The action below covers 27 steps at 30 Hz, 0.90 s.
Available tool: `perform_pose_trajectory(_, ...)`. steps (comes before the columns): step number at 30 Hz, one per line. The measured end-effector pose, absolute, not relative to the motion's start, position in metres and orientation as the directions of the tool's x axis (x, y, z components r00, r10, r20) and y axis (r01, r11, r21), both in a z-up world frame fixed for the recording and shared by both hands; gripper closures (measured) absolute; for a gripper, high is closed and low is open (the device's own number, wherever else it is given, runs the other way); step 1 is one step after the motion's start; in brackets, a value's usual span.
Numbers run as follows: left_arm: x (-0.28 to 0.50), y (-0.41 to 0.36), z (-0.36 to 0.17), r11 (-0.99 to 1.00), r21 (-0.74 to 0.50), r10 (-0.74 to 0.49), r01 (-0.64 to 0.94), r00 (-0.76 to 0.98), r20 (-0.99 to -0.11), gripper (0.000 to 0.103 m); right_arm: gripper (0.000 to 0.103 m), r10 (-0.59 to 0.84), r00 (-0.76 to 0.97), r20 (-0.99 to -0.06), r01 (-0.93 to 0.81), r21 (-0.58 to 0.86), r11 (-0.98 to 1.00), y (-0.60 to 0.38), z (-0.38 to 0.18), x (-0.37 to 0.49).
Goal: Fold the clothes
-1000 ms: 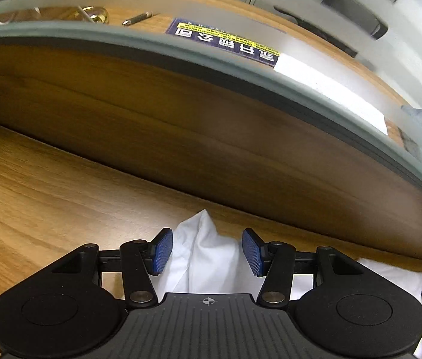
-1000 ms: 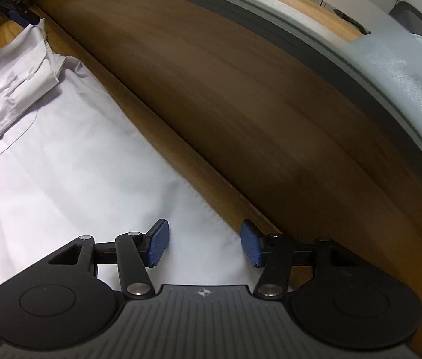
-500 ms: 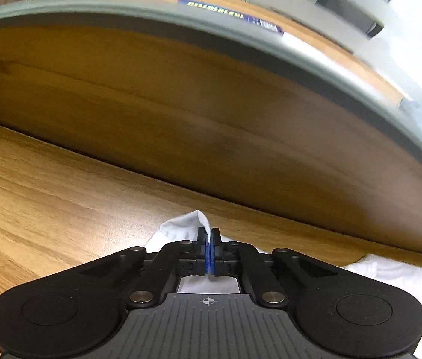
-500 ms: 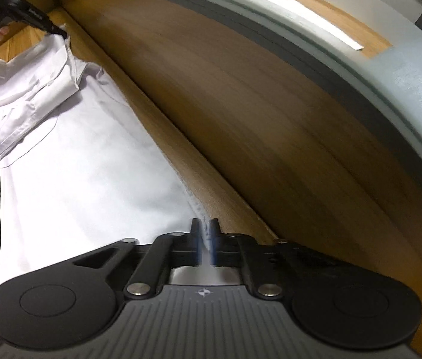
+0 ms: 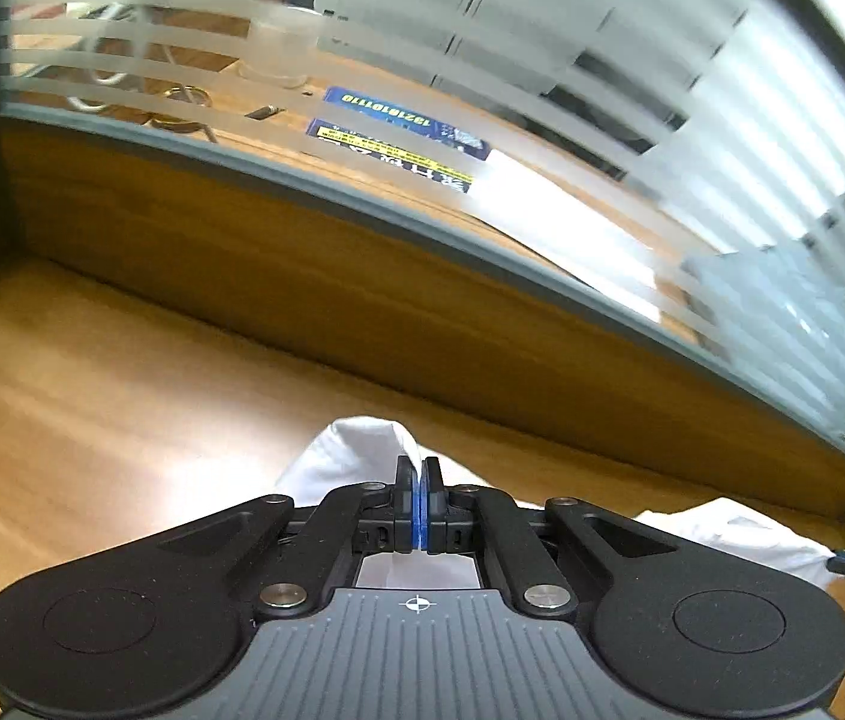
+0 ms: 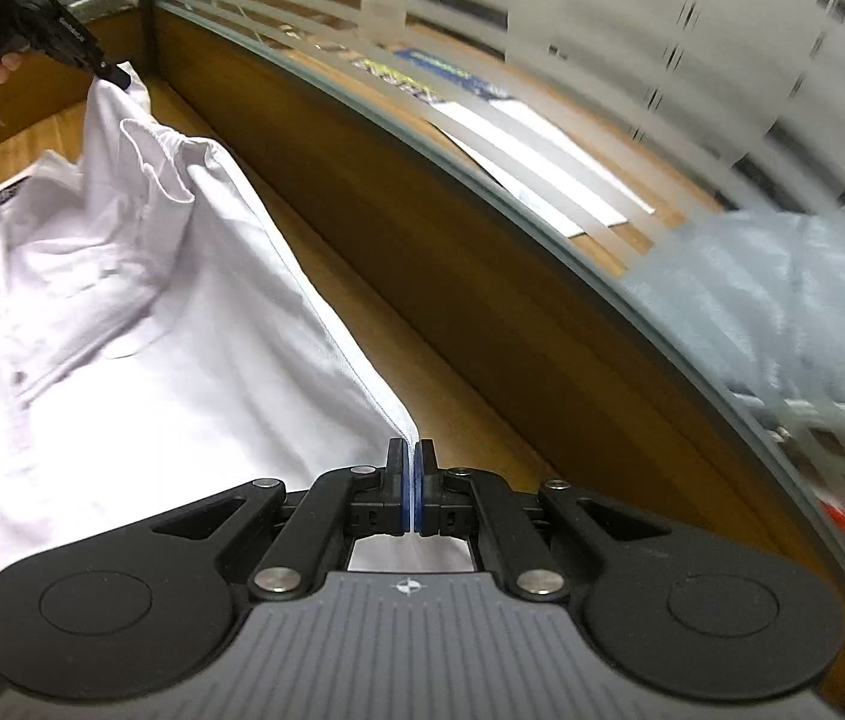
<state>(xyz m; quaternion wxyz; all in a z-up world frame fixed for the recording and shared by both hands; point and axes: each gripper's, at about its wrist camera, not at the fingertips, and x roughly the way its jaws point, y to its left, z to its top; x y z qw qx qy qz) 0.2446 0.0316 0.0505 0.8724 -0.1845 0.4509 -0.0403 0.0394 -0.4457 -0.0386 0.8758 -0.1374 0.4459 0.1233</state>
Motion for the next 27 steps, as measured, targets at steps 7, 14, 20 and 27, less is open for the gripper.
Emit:
perform_pose_trajectory(7,0.147,0.034,0.048,0.934,-0.345,-0.241,-0.091,0.551,-0.799,0.100,0.102,0.038,0.583,-0.812,-0.311,-0.179,0.933,-0.397,-0.034,-0.033)
perform_pose_trajectory(14,0.108,0.023,0.017,0.959,-0.259,-0.174,-0.114,0.484,-0.858,0.100,0.102,-0.028,0.557,-0.830,-0.268,-0.211,0.940,-0.352,-0.079,-0.086)
perform_pose_trajectory(20,0.108,0.006,-0.002,0.975,-0.191,-0.123,-0.119,0.426,-0.896,0.100,0.102,-0.064,0.519,-0.853,-0.233,-0.213,0.949,-0.334,-0.128,-0.086)
perform_pose_trajectory(27,0.114,-0.007,-0.016,0.981,-0.157,-0.092,-0.117,0.434,-0.896,0.099,0.099,-0.085,0.504,-0.860,-0.128,-0.171,0.977,-0.338,-0.140,-0.078)
